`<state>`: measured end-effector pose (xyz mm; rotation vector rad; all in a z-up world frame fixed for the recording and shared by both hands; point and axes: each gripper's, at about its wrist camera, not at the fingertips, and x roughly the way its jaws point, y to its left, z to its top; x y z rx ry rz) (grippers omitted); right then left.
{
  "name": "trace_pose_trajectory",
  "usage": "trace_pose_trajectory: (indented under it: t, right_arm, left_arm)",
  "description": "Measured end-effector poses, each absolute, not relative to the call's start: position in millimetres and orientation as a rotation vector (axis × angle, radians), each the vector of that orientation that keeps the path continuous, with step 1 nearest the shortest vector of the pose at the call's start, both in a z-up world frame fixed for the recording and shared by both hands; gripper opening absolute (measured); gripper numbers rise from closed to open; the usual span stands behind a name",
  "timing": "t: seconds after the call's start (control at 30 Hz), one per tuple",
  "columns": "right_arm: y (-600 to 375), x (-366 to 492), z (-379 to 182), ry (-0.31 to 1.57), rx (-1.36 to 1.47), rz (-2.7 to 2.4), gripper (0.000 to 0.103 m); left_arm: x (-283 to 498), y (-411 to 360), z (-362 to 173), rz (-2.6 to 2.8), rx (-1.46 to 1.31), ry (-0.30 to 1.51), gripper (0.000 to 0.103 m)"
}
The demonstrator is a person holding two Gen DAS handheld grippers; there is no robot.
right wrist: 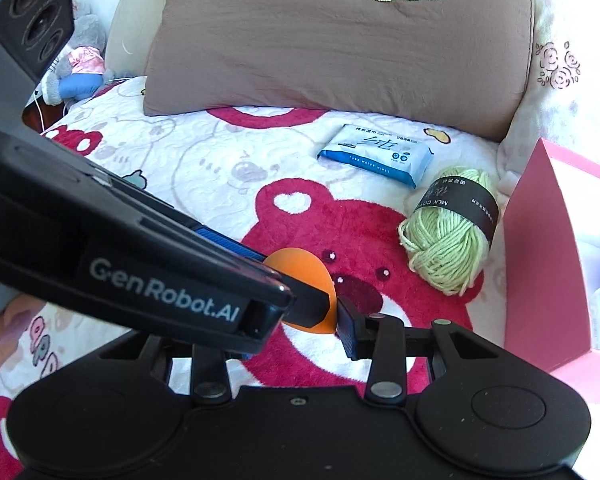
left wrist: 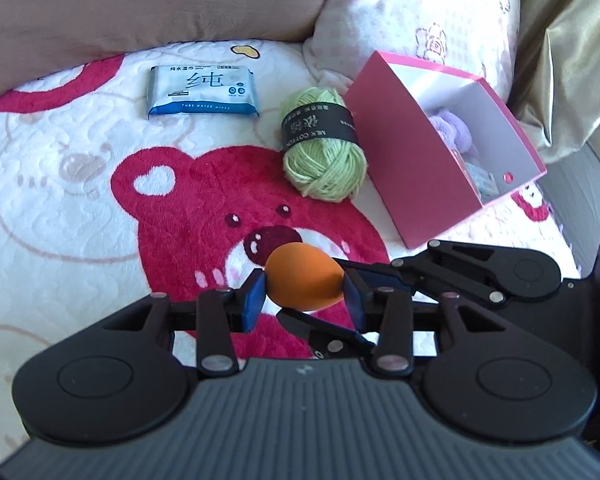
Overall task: Organize objects
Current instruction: 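Carry the orange sponge with the right tool over the pink box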
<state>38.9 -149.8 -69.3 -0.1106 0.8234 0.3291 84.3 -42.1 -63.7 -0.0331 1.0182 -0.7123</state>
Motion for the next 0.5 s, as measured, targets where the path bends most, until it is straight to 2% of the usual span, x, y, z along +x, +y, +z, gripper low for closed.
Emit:
trace_pose_trajectory:
  t: [0.5]
  right_arm:
    - [-165,17,-31,0.914,-0.091,0.35,0.044]
  left_arm:
    - [56,-52,-30,-0.727,-0.025,1.059,0.04]
